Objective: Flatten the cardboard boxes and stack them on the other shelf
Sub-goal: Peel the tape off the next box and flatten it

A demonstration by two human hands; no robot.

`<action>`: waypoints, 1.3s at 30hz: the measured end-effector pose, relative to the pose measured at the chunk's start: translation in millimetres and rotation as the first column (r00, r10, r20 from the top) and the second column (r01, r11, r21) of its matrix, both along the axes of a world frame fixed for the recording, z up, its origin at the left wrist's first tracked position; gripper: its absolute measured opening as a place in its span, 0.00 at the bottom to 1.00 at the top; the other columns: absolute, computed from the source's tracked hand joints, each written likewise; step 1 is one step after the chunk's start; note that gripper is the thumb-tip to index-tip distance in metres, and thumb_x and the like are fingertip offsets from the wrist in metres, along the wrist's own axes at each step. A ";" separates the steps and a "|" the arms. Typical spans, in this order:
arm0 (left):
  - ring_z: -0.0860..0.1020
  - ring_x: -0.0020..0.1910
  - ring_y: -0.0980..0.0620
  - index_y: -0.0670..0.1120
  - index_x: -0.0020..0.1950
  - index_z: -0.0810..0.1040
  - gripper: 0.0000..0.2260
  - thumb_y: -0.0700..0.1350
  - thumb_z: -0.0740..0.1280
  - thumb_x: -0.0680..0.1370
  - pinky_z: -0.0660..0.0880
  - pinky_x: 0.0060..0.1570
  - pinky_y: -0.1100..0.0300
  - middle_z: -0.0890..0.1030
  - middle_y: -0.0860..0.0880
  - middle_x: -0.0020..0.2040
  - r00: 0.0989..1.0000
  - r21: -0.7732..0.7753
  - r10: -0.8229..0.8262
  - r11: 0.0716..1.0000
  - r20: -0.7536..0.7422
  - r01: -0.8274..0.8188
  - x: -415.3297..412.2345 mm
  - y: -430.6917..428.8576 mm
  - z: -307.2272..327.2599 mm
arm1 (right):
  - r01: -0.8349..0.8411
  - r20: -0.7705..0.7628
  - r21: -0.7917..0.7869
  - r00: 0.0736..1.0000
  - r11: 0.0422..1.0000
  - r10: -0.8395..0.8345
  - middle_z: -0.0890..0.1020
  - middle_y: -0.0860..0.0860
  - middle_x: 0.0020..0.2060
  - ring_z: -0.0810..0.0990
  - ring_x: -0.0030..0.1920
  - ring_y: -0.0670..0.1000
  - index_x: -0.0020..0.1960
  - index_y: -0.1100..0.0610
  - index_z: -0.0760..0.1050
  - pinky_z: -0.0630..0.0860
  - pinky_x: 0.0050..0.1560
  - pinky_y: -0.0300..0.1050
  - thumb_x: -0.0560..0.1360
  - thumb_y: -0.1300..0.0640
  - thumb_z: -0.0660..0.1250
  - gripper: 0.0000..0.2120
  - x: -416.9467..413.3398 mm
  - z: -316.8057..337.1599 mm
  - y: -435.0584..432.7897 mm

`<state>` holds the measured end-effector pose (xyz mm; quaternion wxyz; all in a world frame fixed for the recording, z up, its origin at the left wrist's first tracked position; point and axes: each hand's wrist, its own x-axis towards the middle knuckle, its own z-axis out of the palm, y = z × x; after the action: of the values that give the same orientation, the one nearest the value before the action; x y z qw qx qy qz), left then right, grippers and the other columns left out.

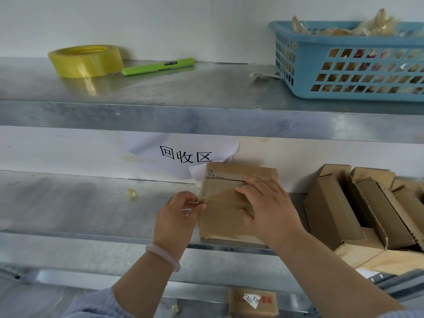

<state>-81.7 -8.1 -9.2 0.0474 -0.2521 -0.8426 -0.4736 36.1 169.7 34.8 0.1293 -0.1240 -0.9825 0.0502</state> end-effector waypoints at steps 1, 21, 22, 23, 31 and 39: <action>0.78 0.39 0.67 0.54 0.43 0.75 0.08 0.47 0.74 0.72 0.69 0.39 0.81 0.77 0.62 0.40 1.000 -0.010 0.010 1.000 0.002 -0.010 0.3 -0.8 -0.3 | -0.012 -0.013 -0.007 1.000 1.000 0.012 0.71 0.48 0.71 0.64 0.73 0.50 0.66 0.50 0.74 0.51 0.77 0.48 0.74 0.50 0.67 0.21 -2.2 -0.7 -3.2; 0.77 0.39 0.58 0.49 0.44 0.75 0.03 0.44 0.68 0.76 0.76 0.41 0.66 0.76 0.55 0.42 0.992 -0.106 -0.010 0.994 -0.126 -0.003 0.1 -1.4 0.8 | -0.016 -0.042 0.025 0.999 1.000 0.017 0.75 0.51 0.67 0.72 0.69 0.54 0.71 0.48 0.71 0.65 0.71 0.55 0.72 0.51 0.69 0.27 -3.3 -15.5 -10.2; 0.77 0.40 0.60 0.50 0.45 0.75 0.03 0.45 0.69 0.76 0.75 0.42 0.70 0.77 0.57 0.42 0.997 -0.063 -0.005 0.998 -0.080 0.000 0.9 -2.1 1.3 | -0.015 -0.039 0.027 0.999 1.000 0.016 0.75 0.51 0.67 0.72 0.69 0.54 0.71 0.47 0.71 0.65 0.71 0.54 0.72 0.51 0.69 0.27 -2.9 -15.6 -10.3; 0.78 0.41 0.62 0.52 0.46 0.76 0.04 0.47 0.70 0.76 0.74 0.42 0.73 0.78 0.59 0.43 1.000 -0.016 0.003 1.000 -0.015 -0.003 1.8 -2.5 2.5 | -0.013 -0.036 0.030 0.999 0.999 0.014 0.75 0.51 0.67 0.71 0.69 0.53 0.71 0.47 0.70 0.64 0.72 0.54 0.72 0.50 0.69 0.27 -2.6 -15.7 -10.5; 0.82 0.48 0.55 0.52 0.46 0.82 0.05 0.52 0.70 0.75 0.80 0.50 0.55 0.84 0.55 0.44 0.822 0.226 -0.005 0.963 0.569 -0.150 -0.4 1.1 10.0 | -0.012 -0.031 0.054 0.999 0.998 0.014 0.74 0.50 0.68 0.71 0.69 0.53 0.72 0.46 0.68 0.65 0.71 0.54 0.73 0.49 0.68 0.28 -1.2 -17.8 -11.1; 0.82 0.49 0.53 0.46 0.46 0.83 0.04 0.44 0.69 0.77 0.79 0.53 0.51 0.85 0.51 0.42 0.626 0.335 -0.146 0.922 0.766 -0.196 -7.1 0.0 28.1 | -0.013 -0.028 0.065 0.999 0.998 0.015 0.74 0.50 0.68 0.71 0.69 0.53 0.71 0.47 0.69 0.61 0.71 0.52 0.73 0.49 0.68 0.27 0.9 -16.6 -12.3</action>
<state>-88.8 -8.1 19.0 -0.2661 0.0045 -0.6716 -0.6914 37.0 157.4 18.3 0.1472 -0.1123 -0.9825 0.0210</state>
